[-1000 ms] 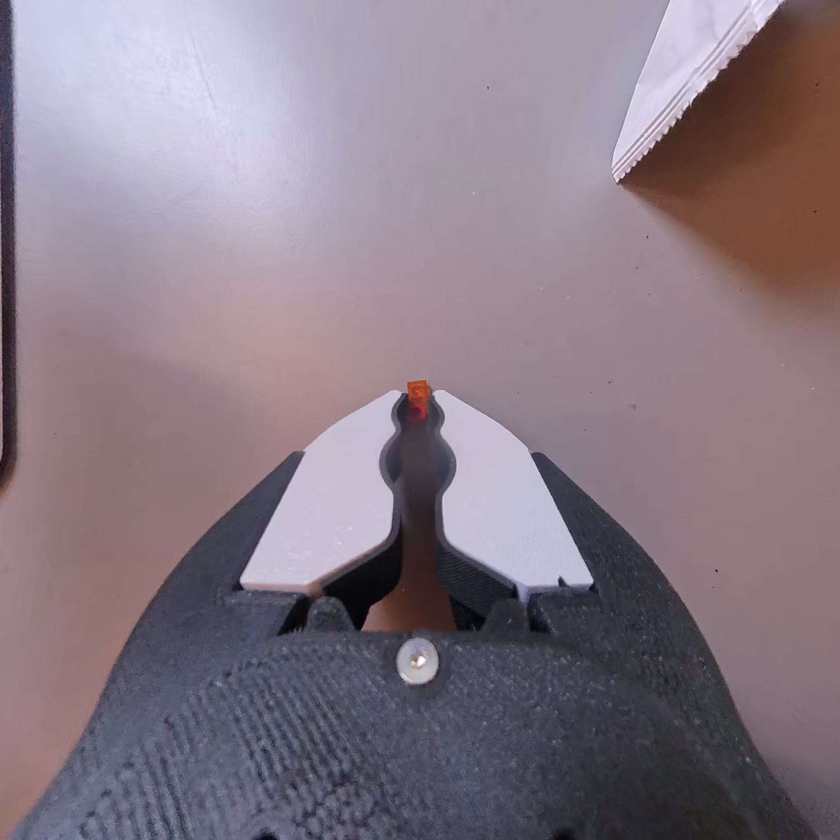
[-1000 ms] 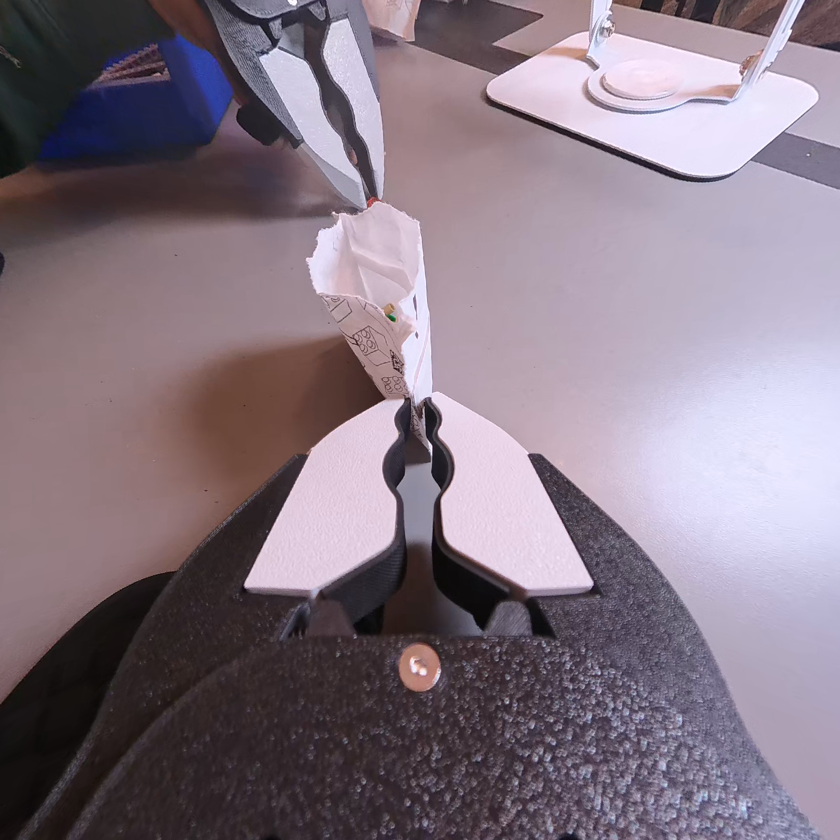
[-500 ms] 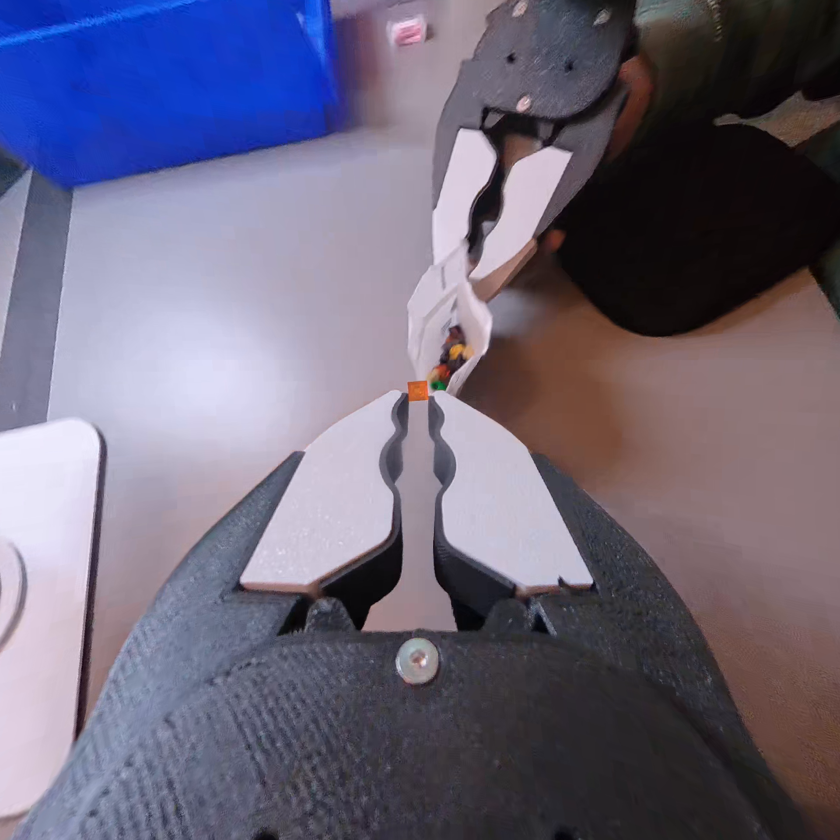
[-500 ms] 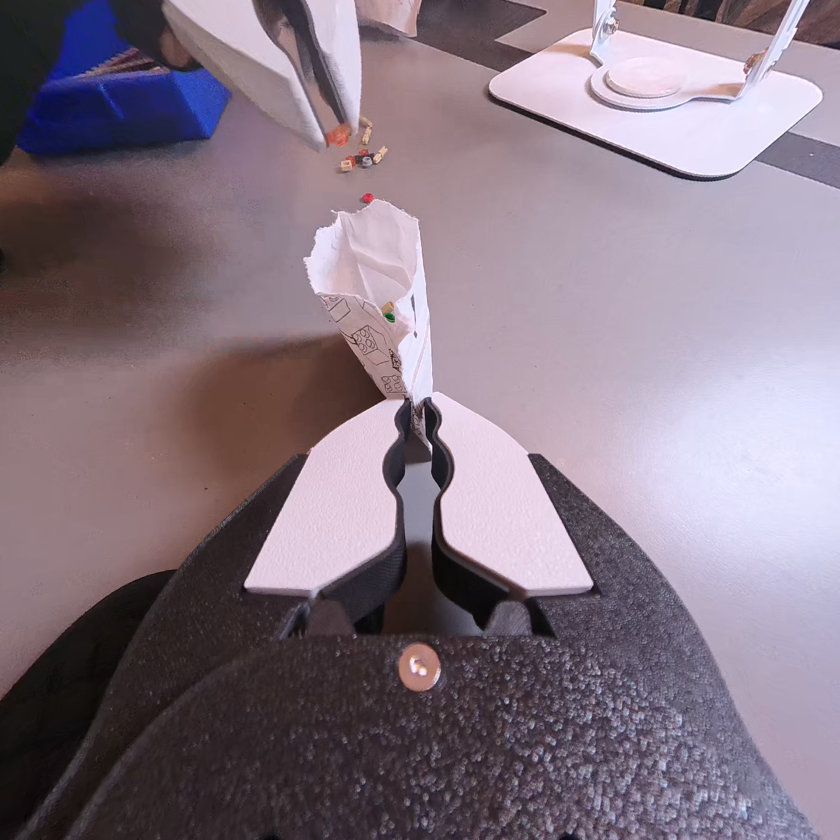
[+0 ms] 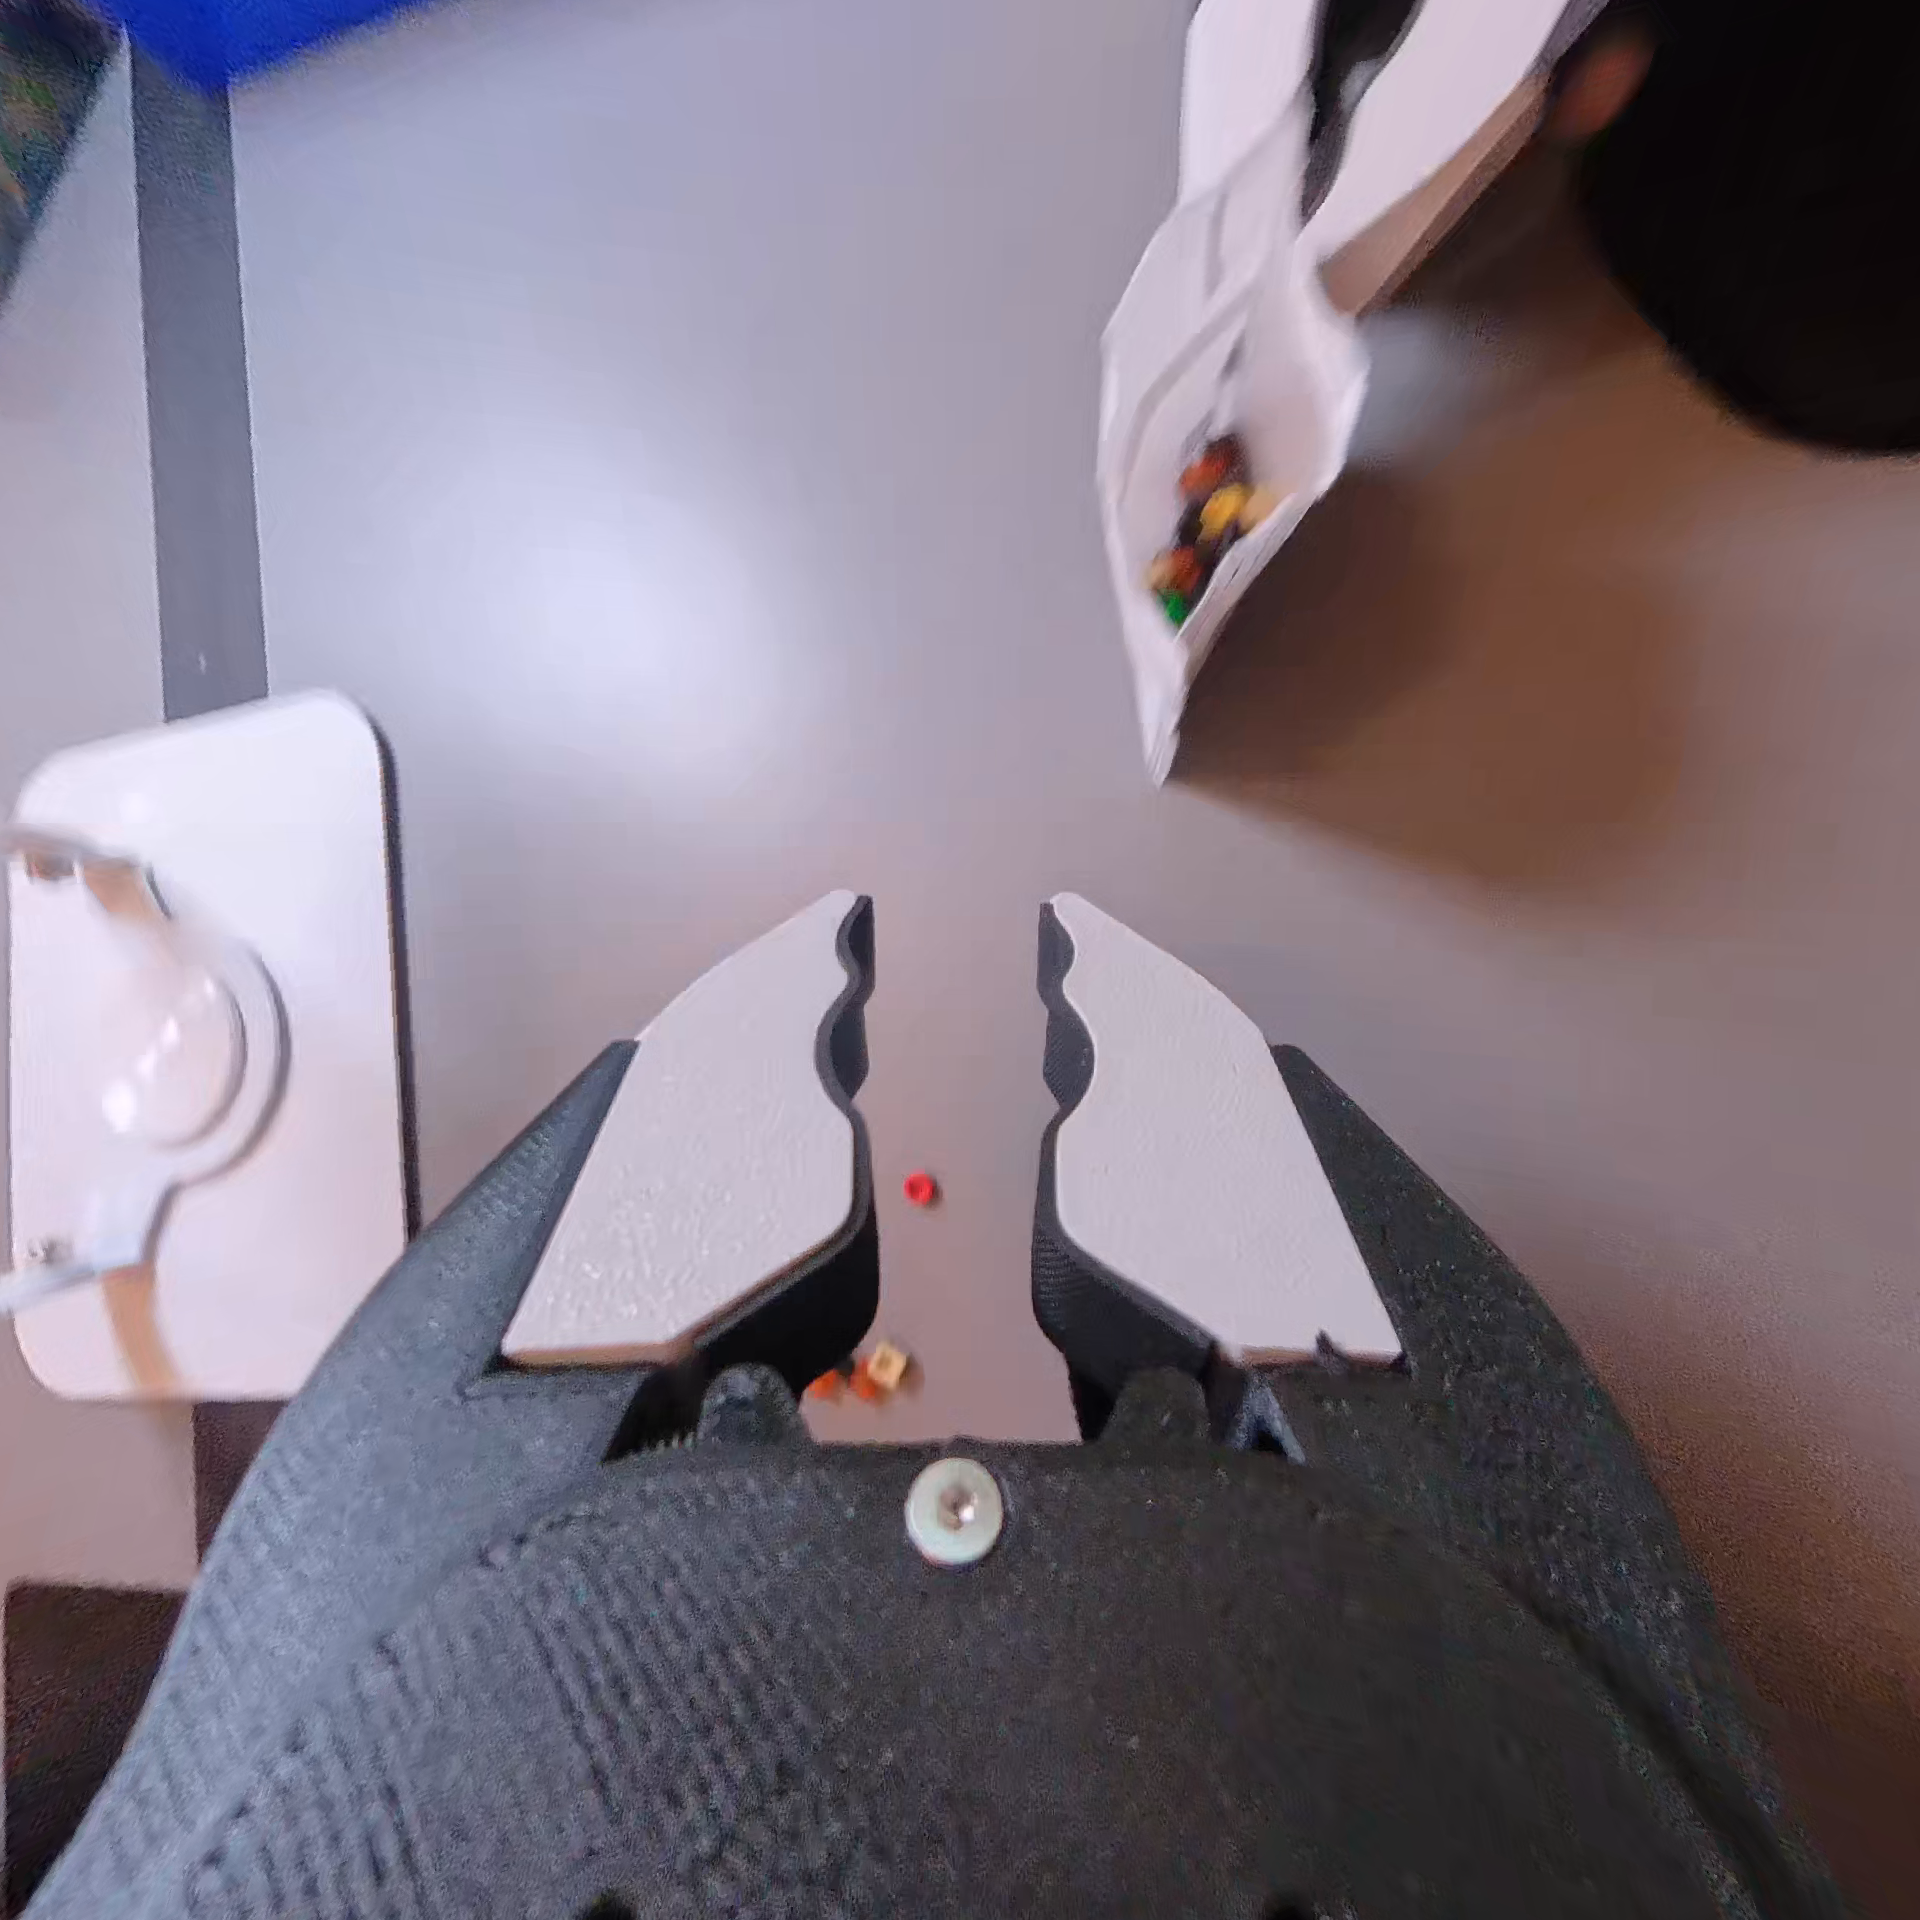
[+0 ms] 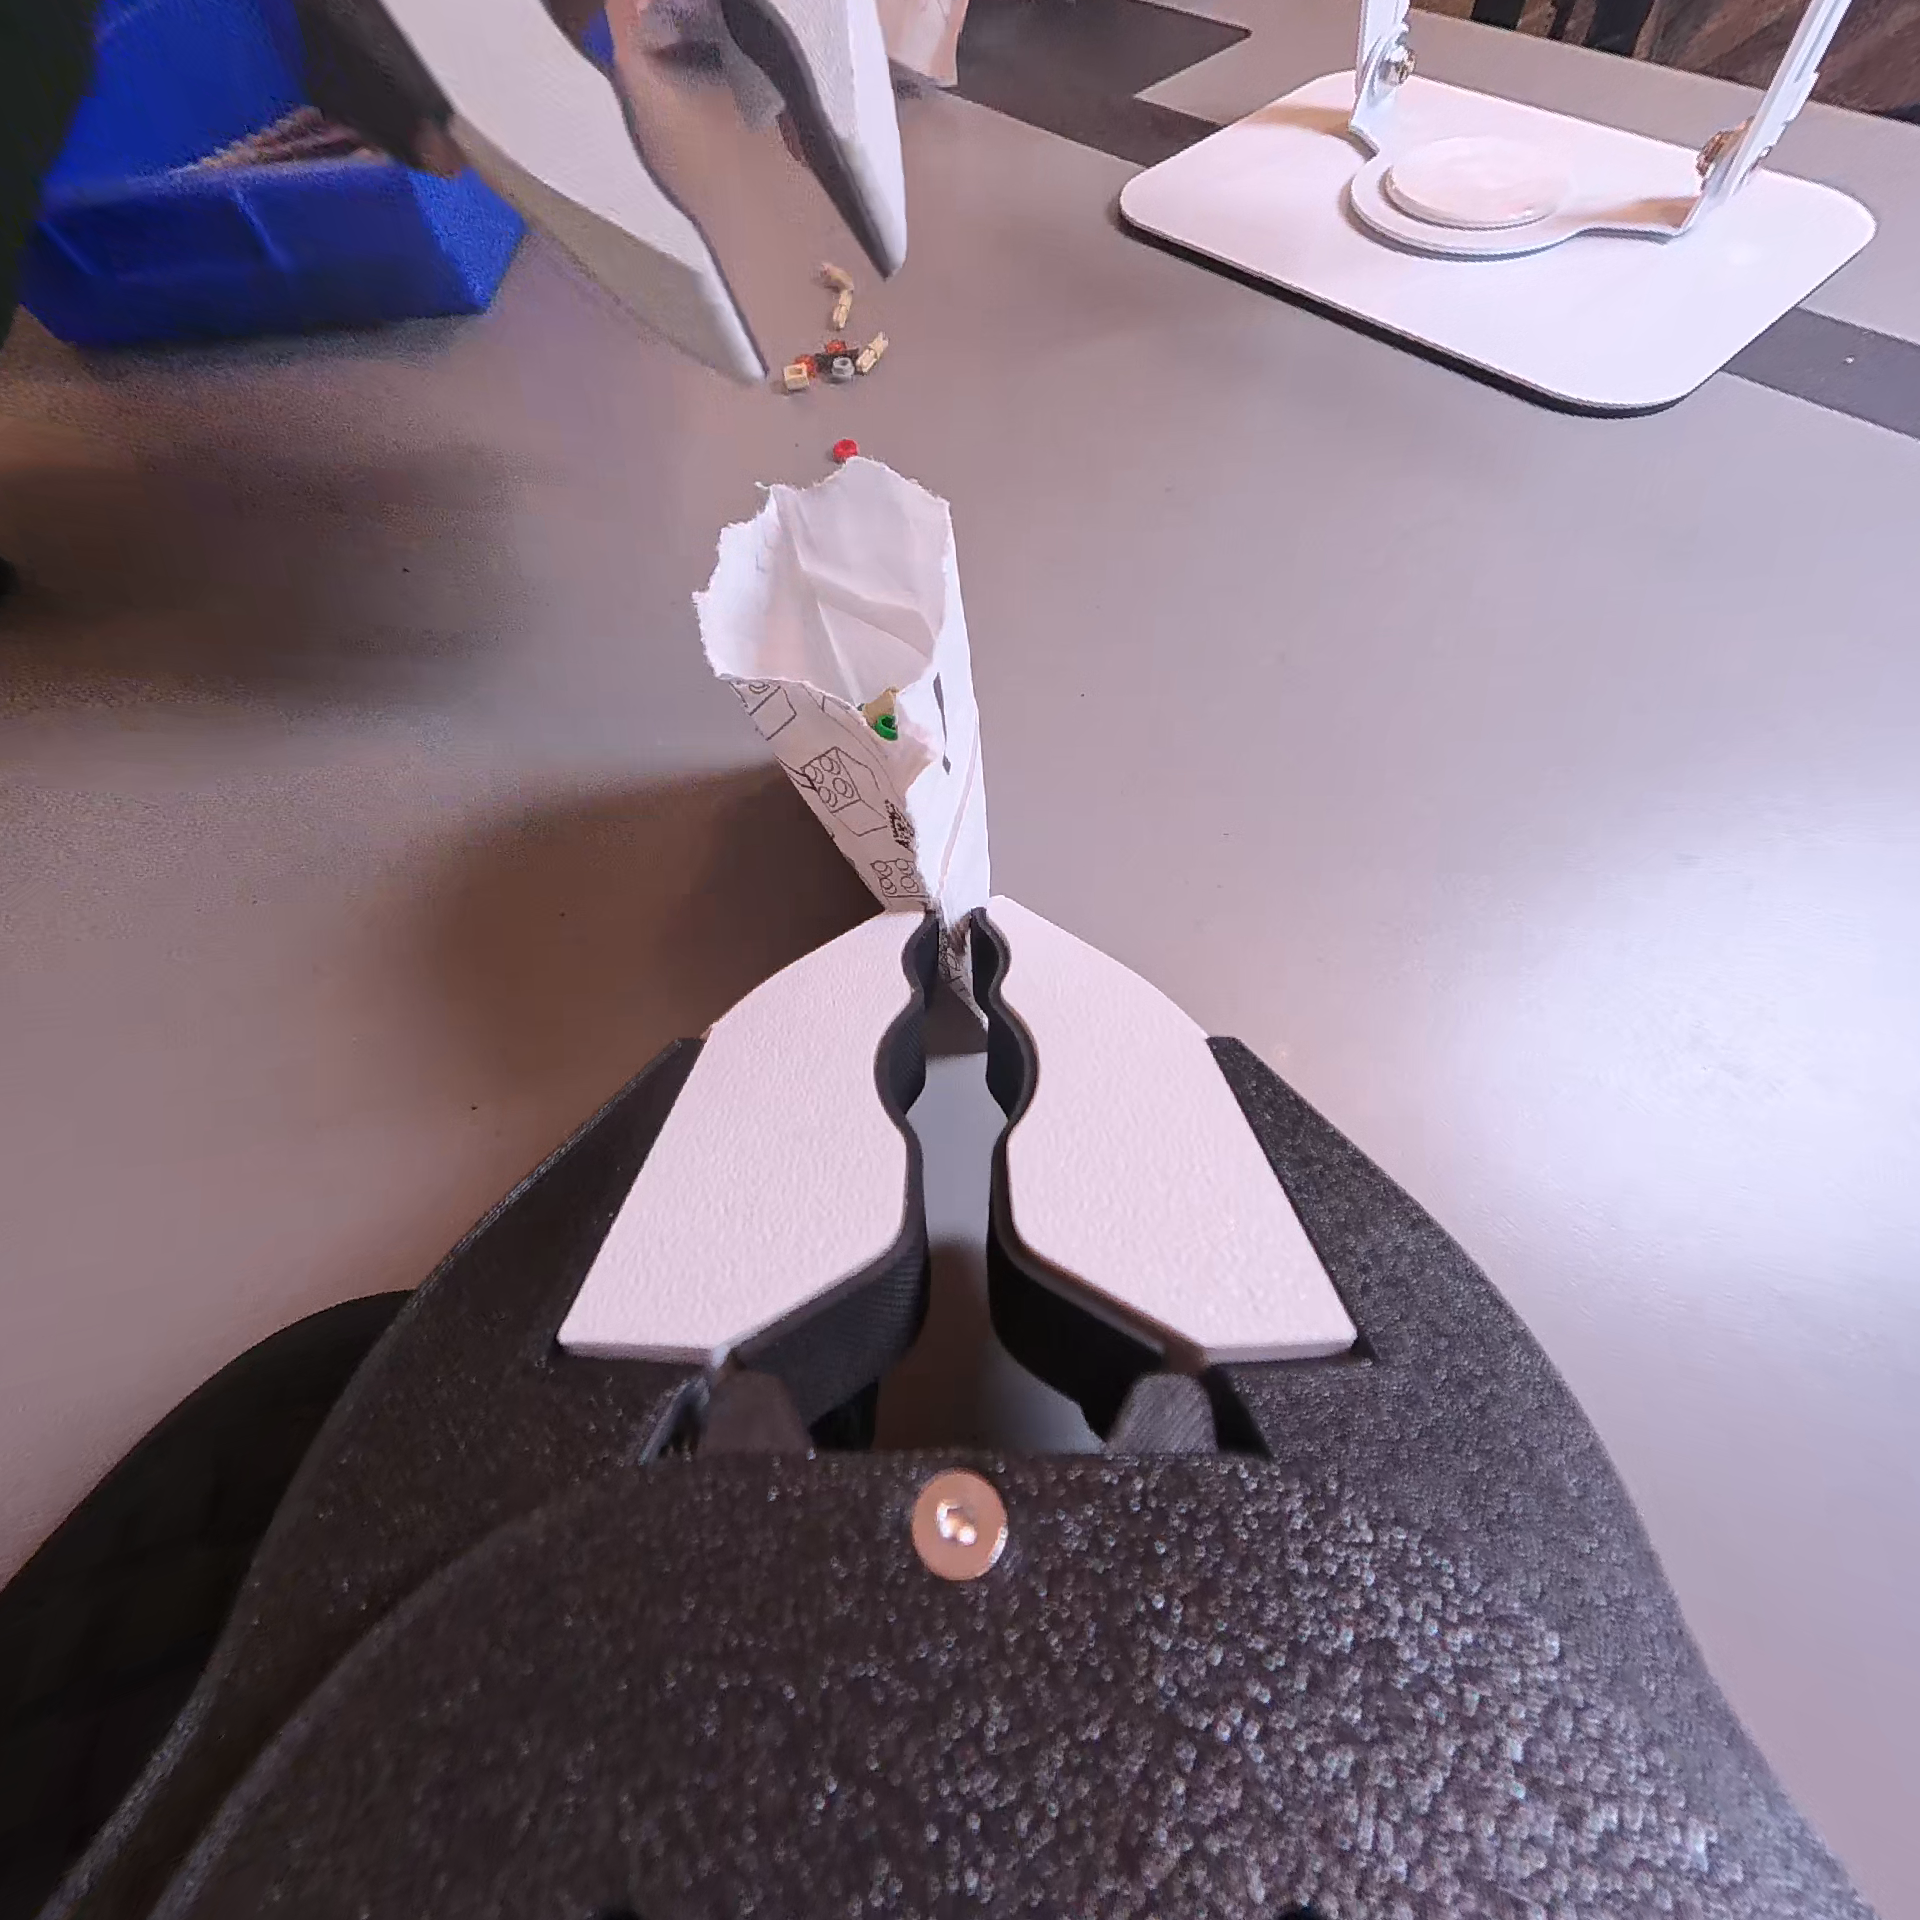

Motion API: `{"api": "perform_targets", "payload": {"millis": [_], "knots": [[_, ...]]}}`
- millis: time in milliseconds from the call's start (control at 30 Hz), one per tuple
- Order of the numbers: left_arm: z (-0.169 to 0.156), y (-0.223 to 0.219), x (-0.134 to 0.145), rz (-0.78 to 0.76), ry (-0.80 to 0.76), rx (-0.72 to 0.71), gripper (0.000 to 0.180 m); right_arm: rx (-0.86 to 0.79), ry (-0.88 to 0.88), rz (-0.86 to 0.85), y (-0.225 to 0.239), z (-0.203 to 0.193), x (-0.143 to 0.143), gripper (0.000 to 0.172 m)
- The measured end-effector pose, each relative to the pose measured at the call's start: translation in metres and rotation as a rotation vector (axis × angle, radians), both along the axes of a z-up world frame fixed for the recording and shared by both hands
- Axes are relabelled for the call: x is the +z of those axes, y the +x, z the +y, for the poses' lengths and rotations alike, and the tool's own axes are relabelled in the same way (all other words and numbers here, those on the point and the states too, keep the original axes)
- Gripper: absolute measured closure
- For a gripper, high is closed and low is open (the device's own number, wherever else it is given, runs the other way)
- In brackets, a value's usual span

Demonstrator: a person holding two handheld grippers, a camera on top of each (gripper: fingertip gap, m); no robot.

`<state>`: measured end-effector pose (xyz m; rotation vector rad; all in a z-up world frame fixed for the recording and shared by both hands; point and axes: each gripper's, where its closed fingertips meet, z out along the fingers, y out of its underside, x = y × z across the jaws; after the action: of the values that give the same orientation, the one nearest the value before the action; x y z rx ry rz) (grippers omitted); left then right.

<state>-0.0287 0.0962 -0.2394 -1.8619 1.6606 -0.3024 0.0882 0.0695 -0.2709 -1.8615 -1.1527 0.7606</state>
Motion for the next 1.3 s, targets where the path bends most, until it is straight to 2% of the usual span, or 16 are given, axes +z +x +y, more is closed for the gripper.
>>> {"api": "perform_targets", "payload": {"millis": [133,233,667,733,867,933,1000,1100,1300], "knots": [[0.009,-0.049,-0.039,0.059,-0.131,0.132,0.155,0.000,-0.003,-0.002,-0.001,0.000,0.000,0.166],[0.011,-0.064,-0.056,0.082,-0.172,0.168,0.157,-0.003,-0.011,0.000,-0.001,0.001,-0.001,0.166],[0.014,-0.069,-0.068,0.058,-0.278,0.188,0.173,-0.002,-0.016,0.002,-0.001,0.000,-0.001,0.166],[0.014,-0.058,-0.061,0.024,-0.243,0.152,0.173,-0.001,-0.014,0.001,-0.001,0.000,-0.001,0.166],[-0.006,0.012,0.002,-0.225,-0.152,-0.015,0.173,0.000,-0.016,-0.004,-0.001,0.000,-0.002,0.166],[-0.021,0.045,0.023,-0.256,-0.101,-0.104,0.173,0.000,-0.014,-0.005,-0.001,0.000,-0.002,0.166],[-0.030,0.068,0.025,-0.220,-0.065,-0.165,0.168,0.001,-0.007,-0.004,-0.001,0.000,-0.001,0.166],[-0.040,0.084,0.012,-0.154,-0.081,-0.213,0.159,0.003,0.000,-0.005,-0.001,-0.001,-0.001,0.166],[-0.046,0.071,0.008,-0.100,-0.071,-0.231,0.153,0.003,-0.005,-0.001,0.000,-0.001,0.000,0.166]]}}
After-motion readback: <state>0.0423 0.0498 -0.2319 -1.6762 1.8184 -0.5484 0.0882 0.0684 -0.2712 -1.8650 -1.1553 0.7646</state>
